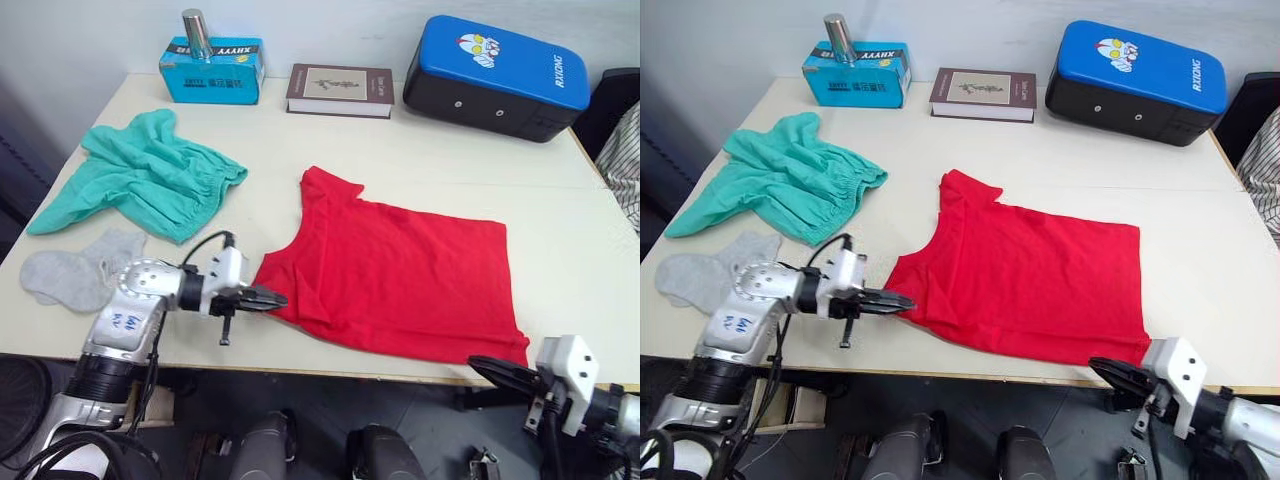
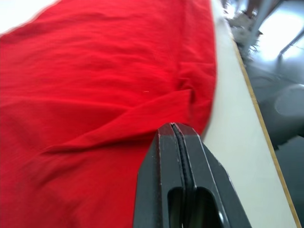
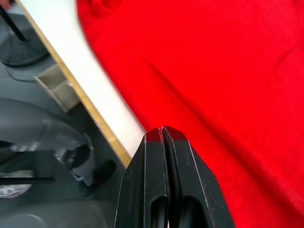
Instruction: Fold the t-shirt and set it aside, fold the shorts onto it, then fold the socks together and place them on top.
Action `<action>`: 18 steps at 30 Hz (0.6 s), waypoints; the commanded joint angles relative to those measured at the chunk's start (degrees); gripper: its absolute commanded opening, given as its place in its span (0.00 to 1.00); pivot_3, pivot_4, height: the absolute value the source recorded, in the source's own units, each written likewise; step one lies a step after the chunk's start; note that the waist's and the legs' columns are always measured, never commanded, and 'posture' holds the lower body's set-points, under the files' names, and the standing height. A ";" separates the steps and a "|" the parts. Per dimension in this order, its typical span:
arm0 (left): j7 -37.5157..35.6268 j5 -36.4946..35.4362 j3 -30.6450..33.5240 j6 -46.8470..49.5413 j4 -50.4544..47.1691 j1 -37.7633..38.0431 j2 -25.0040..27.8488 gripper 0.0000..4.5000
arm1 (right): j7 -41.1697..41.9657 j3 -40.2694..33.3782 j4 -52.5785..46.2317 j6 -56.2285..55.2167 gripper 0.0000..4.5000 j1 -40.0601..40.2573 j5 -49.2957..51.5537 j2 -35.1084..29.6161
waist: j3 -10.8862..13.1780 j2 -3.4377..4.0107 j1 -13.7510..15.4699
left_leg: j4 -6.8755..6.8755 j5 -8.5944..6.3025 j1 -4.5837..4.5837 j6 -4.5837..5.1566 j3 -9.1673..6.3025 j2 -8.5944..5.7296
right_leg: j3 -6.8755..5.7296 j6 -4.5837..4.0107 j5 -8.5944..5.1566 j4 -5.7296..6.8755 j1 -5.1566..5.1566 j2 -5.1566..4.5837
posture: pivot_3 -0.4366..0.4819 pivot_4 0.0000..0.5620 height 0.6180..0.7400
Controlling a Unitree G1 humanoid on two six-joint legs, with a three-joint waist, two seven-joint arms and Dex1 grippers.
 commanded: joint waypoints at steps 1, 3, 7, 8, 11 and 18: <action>-0.74 2.40 -2.99 -4.02 -0.22 -0.38 -0.59 0.00 | -2.24 1.79 0.58 -1.55 0.01 -1.15 -2.22 0.32 | 0.00 0.00 -0.17 | 0.00 0.00 0.01 -0.01 0.00 0.01 | 0.00 0.00 0.00 0.02 0.00 0.01 | 0.48 0.27 1.00; -1.10 2.95 -4.31 -4.59 0.45 -0.77 -0.98 0.00 | -3.34 2.56 1.00 -1.55 0.01 -2.02 -3.07 0.26 | 0.00 0.00 -0.19 | 0.00 0.01 0.01 -0.02 0.02 0.02 | 0.00 0.00 0.00 0.04 -0.01 0.03 | 0.48 0.27 1.00; -1.05 4.20 -6.18 -7.07 3.16 -2.51 -2.51 0.00 | -4.82 3.15 1.59 -1.91 0.01 -2.99 -4.10 -0.01 | 0.00 0.00 -0.07 | 0.02 0.01 0.01 -0.01 0.02 0.02 | 0.00 0.00 0.00 0.05 -0.01 0.02 | 0.48 0.27 1.00; -0.79 4.49 -6.23 -7.41 3.91 -3.01 -2.80 0.00 | -5.12 3.14 1.66 -1.97 0.01 -3.21 -4.18 0.01 | 0.00 0.00 -0.05 | 0.03 0.01 0.01 0.00 0.01 0.01 | 0.00 0.00 0.00 0.04 -0.01 0.02 | 0.48 0.27 1.00; 0.54 5.21 -5.99 -8.07 6.06 -4.32 -3.90 0.00 | -6.15 2.88 1.95 -2.00 0.01 -3.88 -4.41 0.14 | 0.00 0.00 -0.04 | 0.03 0.01 0.01 0.00 0.01 0.01 | -0.01 0.00 0.00 0.05 -0.01 0.01 | 0.48 0.27 1.00; 11.42 11.31 -5.59 -13.22 16.82 -9.99 -9.59 0.00 | -8.58 1.23 6.70 -4.32 0.01 -4.54 -7.23 -0.31 | 0.00 -0.01 0.11 | 0.09 0.01 0.01 0.03 -0.01 -0.01 | -0.05 0.02 0.01 0.10 0.01 0.00 | 0.48 0.27 1.00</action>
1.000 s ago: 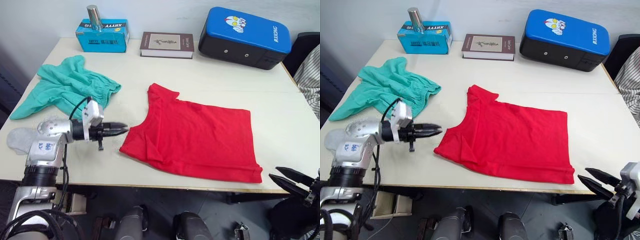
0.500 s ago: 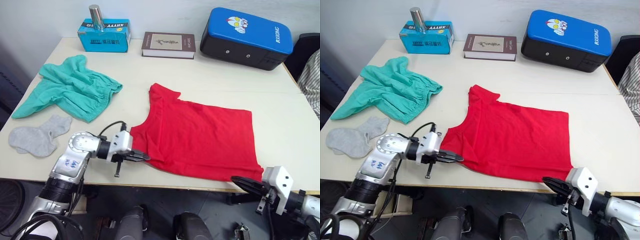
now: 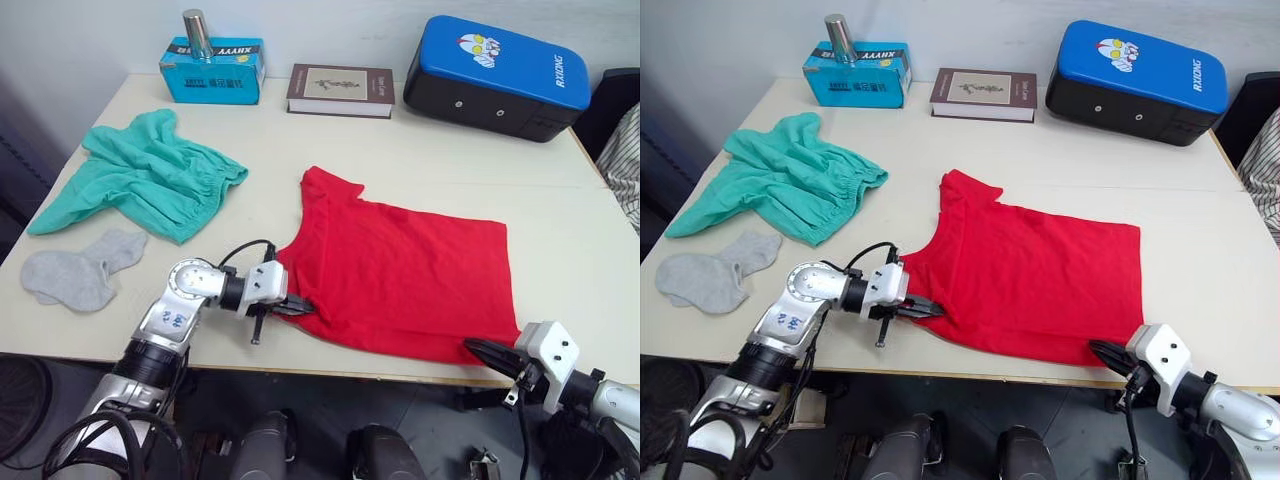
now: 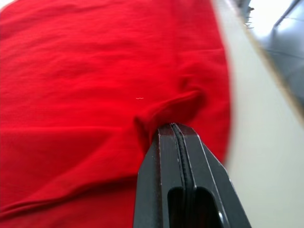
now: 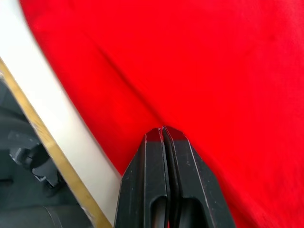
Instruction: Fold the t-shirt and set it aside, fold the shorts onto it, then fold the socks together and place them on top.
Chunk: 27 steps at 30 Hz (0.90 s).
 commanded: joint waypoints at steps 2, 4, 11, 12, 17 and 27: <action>7.35 4.72 0.73 -5.06 6.32 -3.47 -1.78 0.00 | -2.10 -3.32 4.15 -3.56 0.01 0.26 -1.88 -0.14 | 0.00 -0.01 -0.02 | 0.01 0.00 0.00 0.00 0.00 -0.01 | -0.01 0.02 0.01 0.02 0.00 0.00 | 0.48 0.27 1.00; 9.91 5.38 1.68 -6.05 8.06 -4.37 -2.10 0.00 | -2.83 -4.84 6.40 -5.50 0.01 1.01 -2.57 -0.06 | 0.00 -0.01 -0.15 | 0.01 0.00 0.01 0.00 0.00 0.00 | -0.02 0.02 0.01 0.08 -0.02 0.00 | 0.48 0.27 1.00; 12.16 -1.71 11.67 -1.38 7.42 -3.09 1.78 0.00 | -1.25 -13.20 9.10 -10.53 0.01 6.72 1.92 1.73 | 0.00 -0.01 -0.27 | 0.00 0.01 0.03 -0.02 -0.02 0.02 | -0.05 0.02 0.01 0.14 -0.03 0.00 | 0.48 0.27 1.00; 8.64 -3.78 13.04 -0.93 5.92 -1.30 4.46 0.00 | 0.42 -14.58 7.33 -10.46 0.01 8.50 4.02 1.91 | 0.00 -0.01 -0.41 | -0.03 0.01 0.03 -0.02 -0.02 0.02 | -0.05 0.02 0.01 0.14 -0.04 0.00 | 0.48 0.27 1.00; -1.50 -9.52 15.94 0.15 -0.85 5.35 12.23 0.13 | 5.65 -16.50 1.00 -7.52 0.04 13.98 10.61 0.98 | -0.01 0.02 -0.89 | -0.15 -0.05 0.10 -0.15 -0.01 0.09 | -0.05 0.01 0.01 0.19 -0.09 0.03 | 0.48 0.27 1.00; -2.84 -1.32 11.39 -12.86 -1.63 9.37 14.33 0.68 | 5.97 -8.53 4.79 -15.95 0.74 11.47 -3.37 -1.73 | -0.04 0.00 -0.01 | -0.16 -0.41 0.01 -0.09 0.02 0.04 | 0.03 -0.05 -0.03 -0.19 -0.03 -0.04 | 0.48 0.27 1.00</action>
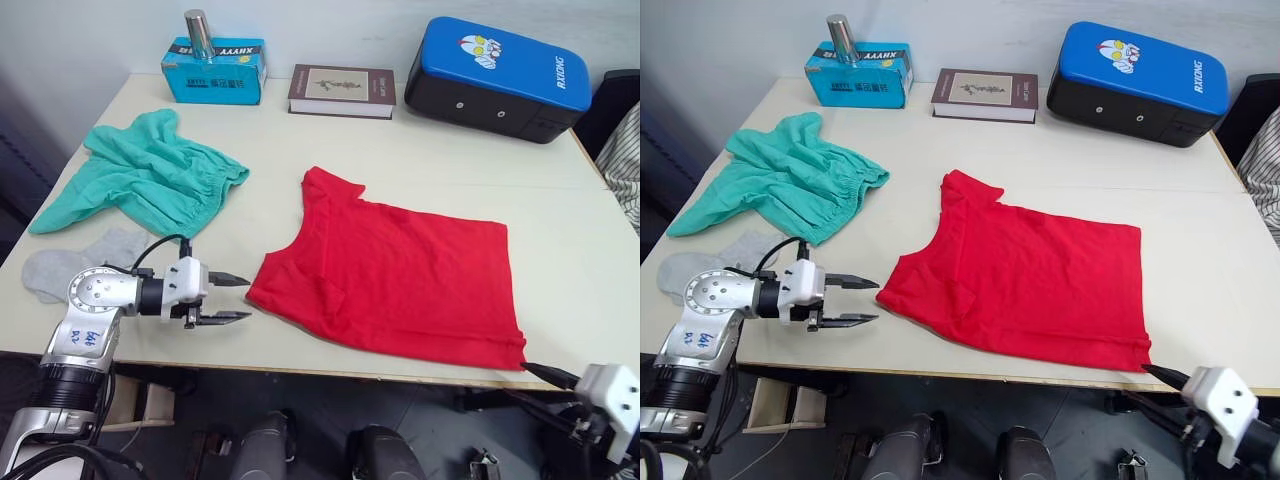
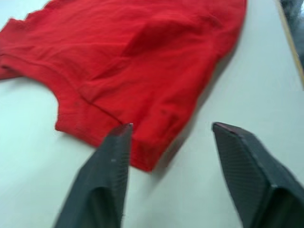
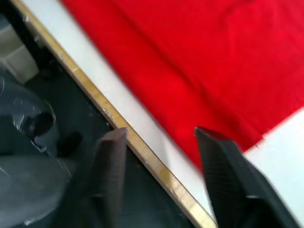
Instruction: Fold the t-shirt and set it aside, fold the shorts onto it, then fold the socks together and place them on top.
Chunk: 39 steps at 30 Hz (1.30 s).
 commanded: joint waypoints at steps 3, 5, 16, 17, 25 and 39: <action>2.60 5.24 -2.80 -5.73 3.94 -3.46 -0.94 0.68 | -1.05 3.04 4.65 -3.62 0.74 -4.29 -5.71 -2.57 | 0.00 0.01 -0.12 | 0.00 0.09 -0.01 0.10 0.02 0.00 | -0.01 0.00 0.00 0.05 -0.05 0.02 | 0.48 0.27 1.00; 2.06 6.34 -4.07 -7.21 5.50 -4.48 -1.08 0.68 | -0.89 3.94 6.40 -3.90 0.74 -5.89 -6.26 -3.35 | 0.00 0.00 -0.23 | 0.00 0.19 -0.01 0.25 0.05 0.01 | -0.02 0.00 0.00 0.12 -0.09 0.02 | 0.48 0.27 1.00; 1.75 6.79 -5.99 -6.07 6.60 -5.54 -1.64 0.68 | 4.14 1.83 11.20 -1.04 0.74 -8.37 0.51 -6.08 | 0.00 0.01 -0.23 | 0.05 0.33 0.03 0.04 0.07 0.03 | -0.04 0.01 0.01 0.27 -0.09 0.03 | 0.48 0.27 1.00; 1.77 6.74 -5.98 -5.90 6.38 -5.30 -1.62 0.68 | 4.46 1.48 11.50 -0.42 0.74 -8.63 1.21 -6.45 | 0.00 0.01 -0.23 | 0.05 0.32 0.03 0.06 0.06 0.03 | -0.04 0.01 0.01 0.27 -0.09 0.03 | 0.48 0.27 1.00; 2.19 6.65 -5.94 -4.77 5.30 -4.38 -1.69 0.68 | 7.85 0.88 13.94 1.47 0.74 -12.13 3.30 -10.32 | -0.01 0.01 -0.22 | 0.07 0.32 0.05 0.08 0.06 0.03 | -0.04 0.01 0.01 0.27 -0.06 0.03 | 0.48 0.27 1.00; 2.81 6.68 -5.92 -3.53 4.98 -3.93 -1.17 0.68 | 8.57 5.06 16.05 -8.04 0.40 -15.88 -4.74 -12.89 | -0.01 0.02 -0.22 | 0.09 0.34 0.05 0.07 0.06 0.03 | -0.05 0.02 0.01 0.27 -0.05 0.02 | 0.48 0.27 1.00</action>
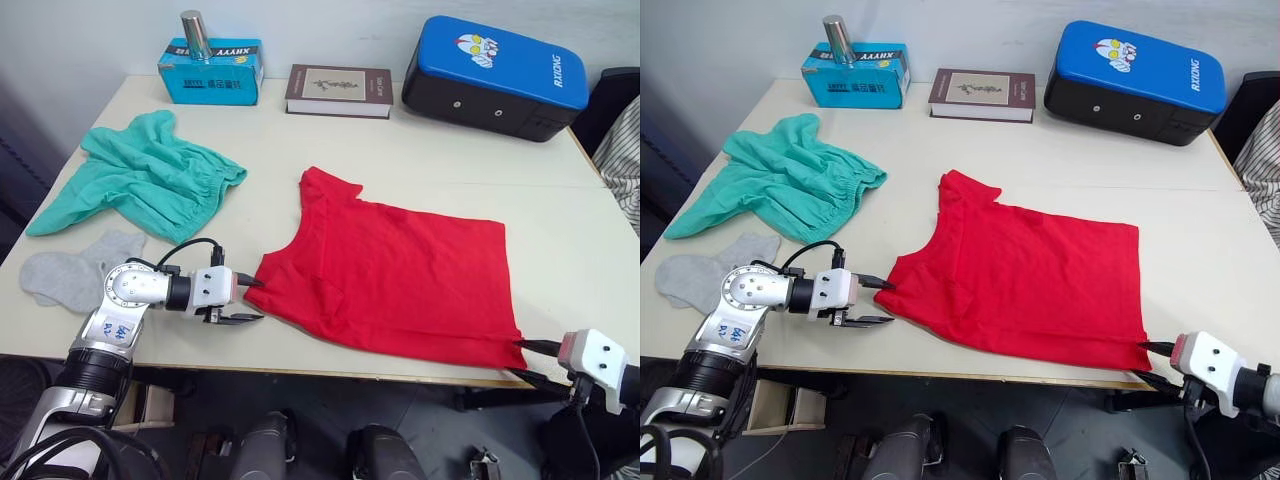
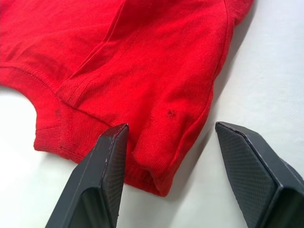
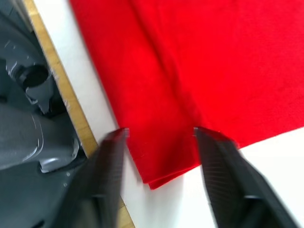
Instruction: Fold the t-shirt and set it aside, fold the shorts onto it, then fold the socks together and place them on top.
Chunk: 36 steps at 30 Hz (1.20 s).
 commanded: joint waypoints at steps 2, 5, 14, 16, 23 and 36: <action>0.03 0.38 -0.23 0.66 -0.78 1.03 0.86 0.68 | -0.27 -0.06 0.38 -2.82 0.40 -0.78 -0.76 -0.73 | 0.00 0.00 0.00 | 0.00 0.00 0.01 -0.01 0.00 0.00 | 0.00 0.00 0.00 0.00 0.00 0.00 | 0.48 0.27 1.00; 0.01 0.40 -0.25 0.79 -0.80 1.11 0.91 0.68 | 0.37 0.14 0.60 -2.65 0.40 -0.78 -0.42 -0.78 | 0.00 0.00 0.00 | 0.00 0.01 0.00 -0.01 0.00 0.00 | -0.01 0.00 0.00 0.00 0.01 0.00 | 0.48 0.27 1.00; -0.08 0.49 -0.43 0.73 -0.16 0.94 0.74 0.68 | 4.07 0.39 0.73 -1.04 0.40 0.32 0.53 -2.57 | 0.00 0.00 0.00 | 0.00 0.00 0.02 0.00 0.00 0.00 | -0.01 0.00 0.00 0.00 0.03 0.00 | 0.48 0.27 1.00; -0.06 0.53 -0.47 0.72 -0.05 0.89 0.68 0.68 | 3.78 0.52 1.60 -1.41 0.40 -0.12 -0.37 -2.80 | 0.00 0.00 0.01 | 0.00 0.00 0.02 0.00 -0.01 0.00 | -0.01 0.00 0.00 0.00 0.03 0.00 | 0.48 0.27 1.00; 0.07 0.68 -0.60 0.53 0.39 0.74 0.47 0.68 | 3.47 2.31 6.46 -3.71 0.40 -2.77 -2.03 -2.88 | 0.00 0.01 0.00 | 0.01 0.01 0.03 -0.01 -0.01 0.00 | -0.01 0.00 0.00 0.00 0.04 0.00 | 0.48 0.27 1.00; -0.30 -2.32 1.89 6.40 -3.92 5.65 2.68 0.43 | 5.81 5.59 13.05 -9.39 0.00 -6.59 -2.10 -3.68 | -0.01 0.01 -0.24 | 0.02 -0.01 0.23 0.02 -0.01 0.02 | 0.00 0.00 0.00 -0.06 0.30 0.00 | 0.48 0.27 1.00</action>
